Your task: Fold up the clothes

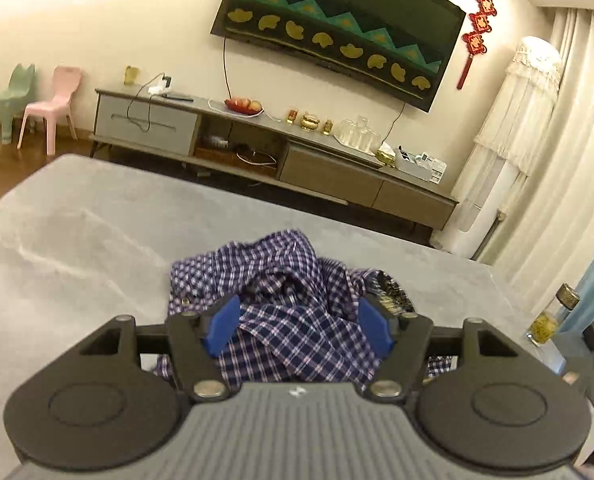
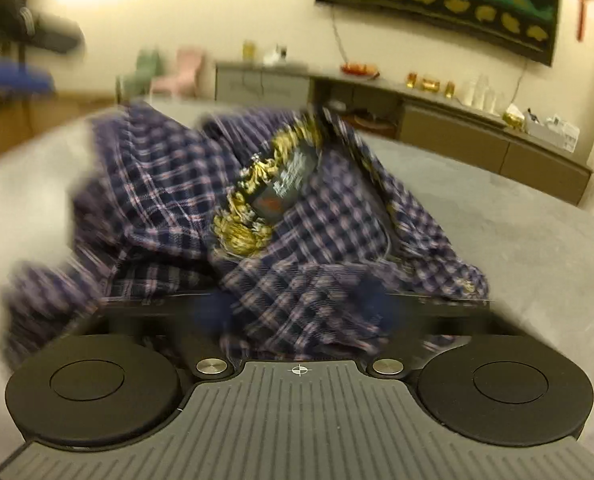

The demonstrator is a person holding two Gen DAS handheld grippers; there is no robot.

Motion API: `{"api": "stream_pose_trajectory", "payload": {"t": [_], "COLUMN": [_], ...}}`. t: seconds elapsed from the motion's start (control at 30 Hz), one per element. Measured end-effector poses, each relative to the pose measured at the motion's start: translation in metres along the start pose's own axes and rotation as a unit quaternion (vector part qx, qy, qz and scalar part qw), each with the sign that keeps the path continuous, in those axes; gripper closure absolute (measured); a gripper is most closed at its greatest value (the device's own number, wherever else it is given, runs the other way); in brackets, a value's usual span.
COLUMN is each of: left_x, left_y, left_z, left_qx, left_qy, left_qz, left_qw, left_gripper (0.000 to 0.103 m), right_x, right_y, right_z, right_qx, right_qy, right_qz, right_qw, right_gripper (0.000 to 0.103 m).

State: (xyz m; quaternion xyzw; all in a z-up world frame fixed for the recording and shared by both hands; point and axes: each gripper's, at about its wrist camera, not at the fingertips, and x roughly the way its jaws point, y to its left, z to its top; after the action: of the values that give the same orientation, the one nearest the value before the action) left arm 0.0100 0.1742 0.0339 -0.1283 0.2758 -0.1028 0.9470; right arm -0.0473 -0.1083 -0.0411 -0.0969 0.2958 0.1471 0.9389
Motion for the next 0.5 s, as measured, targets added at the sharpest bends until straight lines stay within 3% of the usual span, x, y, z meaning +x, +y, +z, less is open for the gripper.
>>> {"api": "stream_pose_trajectory", "payload": {"t": [0.03,0.1,0.17,0.23,0.33,0.5], "left_x": [0.003,0.014,0.036,0.066,0.128,0.210], "left_y": [-0.003,-0.013,-0.027,-0.046,-0.087,-0.119], "left_z": [0.004,0.014,0.024,0.034,0.039,0.032], "left_qx": [0.004,0.013,0.014,0.013,0.024,0.004], "left_qy": [-0.001,0.002,0.019,0.044,0.107,0.188], "left_qz": [0.000,-0.023,-0.061,-0.113,-0.135,-0.109], "left_qw": [1.0000,0.9997,0.9978,0.9926,0.9848,0.9761], "left_gripper": [0.036,0.031,0.020,0.014,0.008,0.008], "right_x": [-0.006,-0.044,-0.074,-0.081,-0.076,-0.085], "right_y": [-0.025,-0.069,-0.094,-0.107,-0.097,-0.076], "right_z": [0.003,0.013,0.016,0.011,-0.011,-0.019], "right_qx": [0.050,0.122,0.126,0.137,0.134,0.085], "right_qy": [0.001,-0.046,-0.078,-0.078,-0.079,-0.096], "right_qz": [-0.006,-0.015,-0.055,-0.055,-0.032,-0.014], "right_qw": [0.999,0.991,0.987,0.986,0.987,0.992], "right_gripper": [0.102,0.103,0.102,0.102,0.102,0.102]}}
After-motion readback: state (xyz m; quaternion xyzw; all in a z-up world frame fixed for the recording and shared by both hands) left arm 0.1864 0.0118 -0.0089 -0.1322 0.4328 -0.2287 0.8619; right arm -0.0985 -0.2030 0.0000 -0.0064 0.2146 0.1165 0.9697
